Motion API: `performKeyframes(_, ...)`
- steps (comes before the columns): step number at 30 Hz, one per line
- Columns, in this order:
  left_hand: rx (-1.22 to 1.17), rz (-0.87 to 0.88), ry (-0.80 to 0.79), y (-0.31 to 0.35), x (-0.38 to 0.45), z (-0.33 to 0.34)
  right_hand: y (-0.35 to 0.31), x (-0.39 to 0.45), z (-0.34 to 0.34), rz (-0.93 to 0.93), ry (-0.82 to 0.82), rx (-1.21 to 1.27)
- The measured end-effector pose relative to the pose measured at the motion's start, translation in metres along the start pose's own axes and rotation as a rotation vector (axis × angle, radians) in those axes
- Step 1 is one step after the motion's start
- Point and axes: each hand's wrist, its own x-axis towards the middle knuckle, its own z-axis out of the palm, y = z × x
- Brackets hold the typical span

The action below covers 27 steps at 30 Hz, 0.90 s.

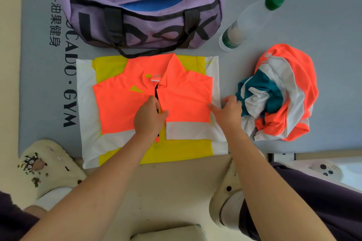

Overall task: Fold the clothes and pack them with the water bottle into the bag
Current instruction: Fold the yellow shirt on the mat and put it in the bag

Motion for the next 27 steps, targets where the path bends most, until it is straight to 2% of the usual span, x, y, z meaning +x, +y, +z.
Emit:
performKeyframes(1,-0.002,0.088,-0.011,0.002,-0.002,0.002,0.004,-0.003,-0.002,0.027,-0.019,-0.004)
performKeyframes(3,-0.018,0.234,-0.143,0.007,-0.007,0.009,0.013,-0.011,-0.002,0.057,-0.117,-0.008)
performKeyframes(5,-0.06,0.232,-0.311,0.01,-0.013,0.018,0.022,-0.018,-0.001,0.063,-0.204,-0.002)
performKeyframes(7,-0.095,0.182,-0.386,0.011,-0.016,0.026,0.031,-0.023,-0.001,0.066,-0.267,-0.068)
performKeyframes(10,-0.102,0.179,-0.38,0.01,-0.018,0.03,0.045,-0.025,-0.006,0.09,-0.372,-0.123)
performKeyframes(16,-0.058,0.088,-0.442,0.024,-0.023,0.028,0.052,-0.026,-0.026,0.081,-0.517,0.085)
performKeyframes(18,-0.229,-0.027,-0.446,0.036,-0.027,0.03,0.045,-0.031,-0.029,0.078,-0.639,0.25)
performKeyframes(20,-0.514,-0.199,-0.514,0.052,-0.033,0.033,0.034,-0.037,-0.024,0.09,-0.77,0.43)
performKeyframes(22,-0.651,-0.283,-0.55,0.063,-0.037,0.041,0.022,-0.042,-0.013,0.065,-0.816,0.485)
performKeyframes(25,-0.63,-0.322,-0.422,0.068,-0.035,0.05,0.01,-0.043,0.001,0.019,-0.775,0.383)
performKeyframes(27,-0.57,-0.33,-0.355,0.063,-0.029,0.056,0.011,-0.037,-0.002,0.005,-0.834,0.346)
